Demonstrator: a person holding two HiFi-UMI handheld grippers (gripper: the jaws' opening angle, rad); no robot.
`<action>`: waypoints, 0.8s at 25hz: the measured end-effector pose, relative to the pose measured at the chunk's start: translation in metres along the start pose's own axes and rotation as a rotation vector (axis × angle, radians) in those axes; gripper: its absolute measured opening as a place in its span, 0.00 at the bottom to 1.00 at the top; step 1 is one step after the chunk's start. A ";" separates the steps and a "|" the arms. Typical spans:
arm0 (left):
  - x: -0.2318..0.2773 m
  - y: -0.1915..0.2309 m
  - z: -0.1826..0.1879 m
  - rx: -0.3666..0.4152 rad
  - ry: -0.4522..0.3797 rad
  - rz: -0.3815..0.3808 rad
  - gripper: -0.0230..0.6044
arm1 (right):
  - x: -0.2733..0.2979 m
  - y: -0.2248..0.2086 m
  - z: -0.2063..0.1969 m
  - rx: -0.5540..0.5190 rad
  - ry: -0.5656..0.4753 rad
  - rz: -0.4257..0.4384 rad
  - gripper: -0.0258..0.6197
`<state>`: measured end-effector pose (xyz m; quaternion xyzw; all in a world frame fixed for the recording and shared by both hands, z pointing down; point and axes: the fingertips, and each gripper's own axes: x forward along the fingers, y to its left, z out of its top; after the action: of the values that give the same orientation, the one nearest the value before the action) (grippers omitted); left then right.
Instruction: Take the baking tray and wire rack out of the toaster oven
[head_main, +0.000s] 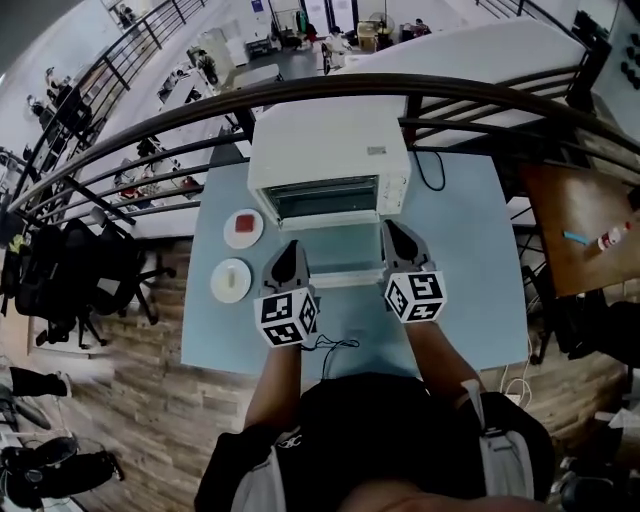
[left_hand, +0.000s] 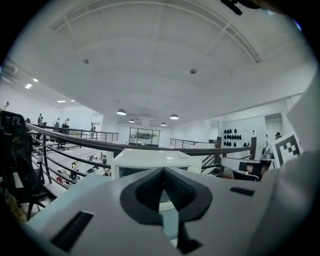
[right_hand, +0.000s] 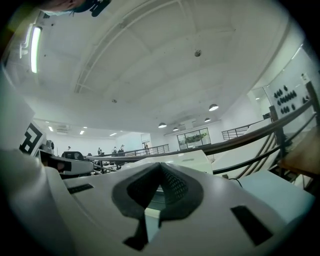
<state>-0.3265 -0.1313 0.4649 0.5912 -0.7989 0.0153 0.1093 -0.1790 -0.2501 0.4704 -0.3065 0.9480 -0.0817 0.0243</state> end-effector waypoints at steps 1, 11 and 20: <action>0.003 0.004 0.001 0.000 0.001 -0.013 0.06 | 0.003 0.003 -0.001 -0.004 0.000 -0.012 0.02; 0.030 0.046 -0.004 -0.137 0.024 -0.169 0.27 | 0.032 0.020 -0.019 0.228 -0.016 -0.072 0.11; 0.056 0.089 -0.059 -0.960 0.125 -0.294 0.33 | 0.050 -0.006 -0.080 0.995 -0.046 -0.098 0.28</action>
<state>-0.4172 -0.1481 0.5421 0.5785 -0.6160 -0.3341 0.4174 -0.2234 -0.2727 0.5499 -0.3035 0.7778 -0.5184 0.1848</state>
